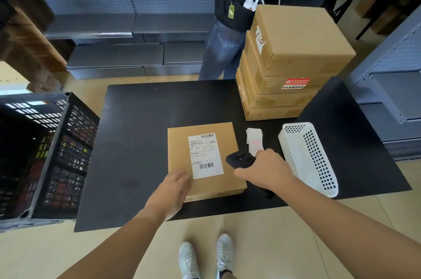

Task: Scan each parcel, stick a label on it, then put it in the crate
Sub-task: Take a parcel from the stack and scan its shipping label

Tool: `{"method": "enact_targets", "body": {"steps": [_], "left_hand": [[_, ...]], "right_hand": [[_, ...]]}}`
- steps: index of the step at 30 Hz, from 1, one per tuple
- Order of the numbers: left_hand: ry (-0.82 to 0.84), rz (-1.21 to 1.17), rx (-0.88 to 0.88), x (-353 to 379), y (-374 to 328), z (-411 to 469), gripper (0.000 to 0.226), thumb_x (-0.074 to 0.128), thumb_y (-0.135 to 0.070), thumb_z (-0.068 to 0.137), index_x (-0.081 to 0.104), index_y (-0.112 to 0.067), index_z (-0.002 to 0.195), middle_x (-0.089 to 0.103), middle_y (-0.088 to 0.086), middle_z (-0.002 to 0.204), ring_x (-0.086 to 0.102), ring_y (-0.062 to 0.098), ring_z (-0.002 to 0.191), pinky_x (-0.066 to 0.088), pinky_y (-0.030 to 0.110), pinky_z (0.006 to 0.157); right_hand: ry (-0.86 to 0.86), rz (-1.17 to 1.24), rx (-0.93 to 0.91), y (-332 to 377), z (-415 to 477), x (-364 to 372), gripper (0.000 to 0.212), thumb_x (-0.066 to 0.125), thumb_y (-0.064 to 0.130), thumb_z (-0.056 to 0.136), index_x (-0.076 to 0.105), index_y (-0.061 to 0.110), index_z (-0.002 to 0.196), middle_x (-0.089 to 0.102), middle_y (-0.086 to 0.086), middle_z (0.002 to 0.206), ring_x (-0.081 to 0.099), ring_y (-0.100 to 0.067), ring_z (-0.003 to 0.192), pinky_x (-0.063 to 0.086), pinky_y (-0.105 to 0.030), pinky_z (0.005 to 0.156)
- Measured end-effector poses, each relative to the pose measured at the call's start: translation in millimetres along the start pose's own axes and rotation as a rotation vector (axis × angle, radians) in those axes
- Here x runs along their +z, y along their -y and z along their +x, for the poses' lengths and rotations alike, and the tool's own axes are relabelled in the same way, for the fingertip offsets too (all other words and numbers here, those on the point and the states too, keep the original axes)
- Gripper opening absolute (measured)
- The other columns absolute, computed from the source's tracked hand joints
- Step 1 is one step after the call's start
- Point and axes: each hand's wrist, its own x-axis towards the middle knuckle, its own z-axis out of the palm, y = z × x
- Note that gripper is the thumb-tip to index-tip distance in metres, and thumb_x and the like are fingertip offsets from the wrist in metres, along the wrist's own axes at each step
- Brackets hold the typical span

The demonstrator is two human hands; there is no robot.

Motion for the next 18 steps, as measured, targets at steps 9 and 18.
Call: {"method": "enact_targets", "body": {"steps": [9,18], "left_hand": [[0.000,-0.004,-0.004,3,2,0,0.045,0.050,-0.021,0.103,0.046,-0.017,0.147,0.037,-0.001,0.154,0.034,0.020,0.143,0.035,0.031,0.116],[-0.011,0.016,0.009,5,5,1,0.048,0.046,-0.023,0.104,0.041,-0.020,0.152,0.033,-0.004,0.157,0.029,0.018,0.145,0.027,0.027,0.118]], "right_hand": [[0.021,-0.020,0.023,-2,-1,1,0.079,0.070,0.073,0.062,0.051,0.024,0.122,0.048,0.010,0.089,0.055,-0.011,0.076,0.045,-0.021,0.054],[-0.010,-0.041,0.000,-19,5,11,0.076,0.067,0.070,0.066,0.054,0.019,0.121,0.051,0.002,0.101,0.057,-0.014,0.087,0.048,-0.025,0.063]]}}
